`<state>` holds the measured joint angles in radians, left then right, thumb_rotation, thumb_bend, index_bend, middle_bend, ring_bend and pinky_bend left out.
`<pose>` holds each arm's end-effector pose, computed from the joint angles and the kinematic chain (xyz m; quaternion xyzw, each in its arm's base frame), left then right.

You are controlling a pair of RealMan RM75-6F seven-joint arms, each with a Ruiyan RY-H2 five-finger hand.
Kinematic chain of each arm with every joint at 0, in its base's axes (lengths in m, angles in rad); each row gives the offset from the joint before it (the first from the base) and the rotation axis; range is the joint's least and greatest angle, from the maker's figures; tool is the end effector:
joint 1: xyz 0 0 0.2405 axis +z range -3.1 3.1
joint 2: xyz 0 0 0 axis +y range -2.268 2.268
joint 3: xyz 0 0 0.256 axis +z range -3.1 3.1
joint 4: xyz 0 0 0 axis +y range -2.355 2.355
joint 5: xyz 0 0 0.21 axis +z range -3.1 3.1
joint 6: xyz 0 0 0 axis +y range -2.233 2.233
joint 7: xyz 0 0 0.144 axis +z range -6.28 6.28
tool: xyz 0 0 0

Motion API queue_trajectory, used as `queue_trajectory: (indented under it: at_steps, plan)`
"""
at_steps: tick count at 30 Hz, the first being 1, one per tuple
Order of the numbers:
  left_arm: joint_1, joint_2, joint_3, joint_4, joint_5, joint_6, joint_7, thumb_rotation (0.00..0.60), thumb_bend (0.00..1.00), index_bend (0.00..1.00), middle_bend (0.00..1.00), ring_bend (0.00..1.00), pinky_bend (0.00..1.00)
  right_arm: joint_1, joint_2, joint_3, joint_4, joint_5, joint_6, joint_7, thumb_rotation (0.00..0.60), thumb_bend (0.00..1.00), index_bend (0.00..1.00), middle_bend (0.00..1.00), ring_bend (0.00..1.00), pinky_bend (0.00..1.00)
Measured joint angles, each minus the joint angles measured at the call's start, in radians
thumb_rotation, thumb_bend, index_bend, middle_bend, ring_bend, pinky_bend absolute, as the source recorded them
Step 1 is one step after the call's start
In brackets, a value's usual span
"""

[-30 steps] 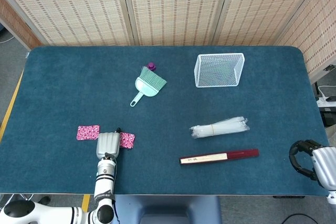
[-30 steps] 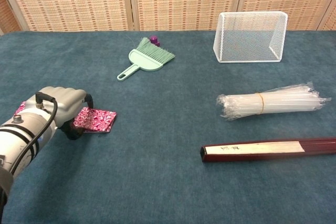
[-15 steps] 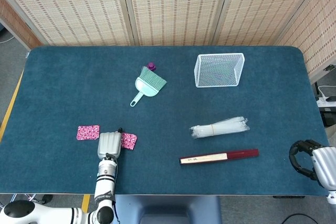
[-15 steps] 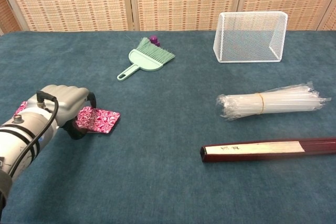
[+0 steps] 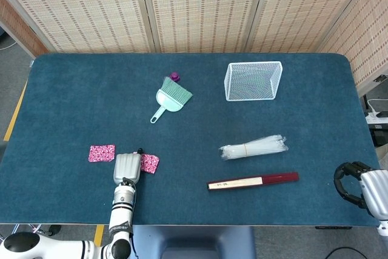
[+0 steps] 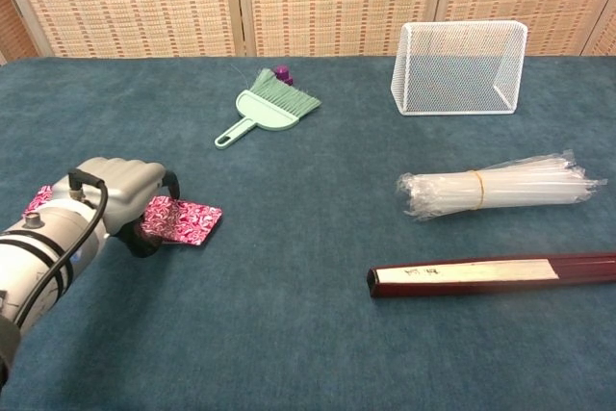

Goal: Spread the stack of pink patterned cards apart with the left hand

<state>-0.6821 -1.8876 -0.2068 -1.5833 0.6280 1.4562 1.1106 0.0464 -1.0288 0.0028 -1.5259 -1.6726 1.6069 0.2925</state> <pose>-0.1410 0.2808 -0.0700 -0.6842 -0.3972 -0.1818 0.5840 -0.3133 -0.1584 0.1943 0.6049 -0.3821 0.4586 0.5271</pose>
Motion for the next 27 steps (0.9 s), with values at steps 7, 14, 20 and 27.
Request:
queue_trajectory:
  at_steps: [7, 14, 20, 27]
  plan:
    - [0.005, 0.005, 0.001, -0.006, 0.01, -0.003, -0.013, 0.6, 0.33, 0.12, 1.0, 1.0, 1.0, 0.0, 0.0, 0.0, 0.0, 0.001, 0.0, 0.0, 0.6, 0.46, 0.65, 0.58, 0.52, 0.8]
    - [0.007, 0.013, 0.009, -0.012, 0.021, -0.015, -0.017, 0.6, 0.33, 0.24, 1.0, 1.0, 1.0, 0.0, -0.001, 0.0, 0.0, 0.001, 0.0, -0.003, 0.6, 0.46, 0.65, 0.58, 0.52, 0.8]
    - [0.007, 0.012, 0.013, 0.0, 0.028, -0.038, -0.035, 0.6, 0.33, 0.27, 1.0, 1.0, 1.0, 0.0, 0.0, 0.0, 0.0, 0.0, -0.001, -0.003, 0.6, 0.46, 0.65, 0.58, 0.52, 0.8]
    - [0.007, 0.007, 0.015, 0.011, 0.045, -0.046, -0.052, 0.6, 0.33, 0.32, 1.0, 1.0, 1.0, 0.0, -0.001, 0.001, 0.0, 0.002, 0.0, 0.0, 0.6, 0.46, 0.65, 0.58, 0.52, 0.8]
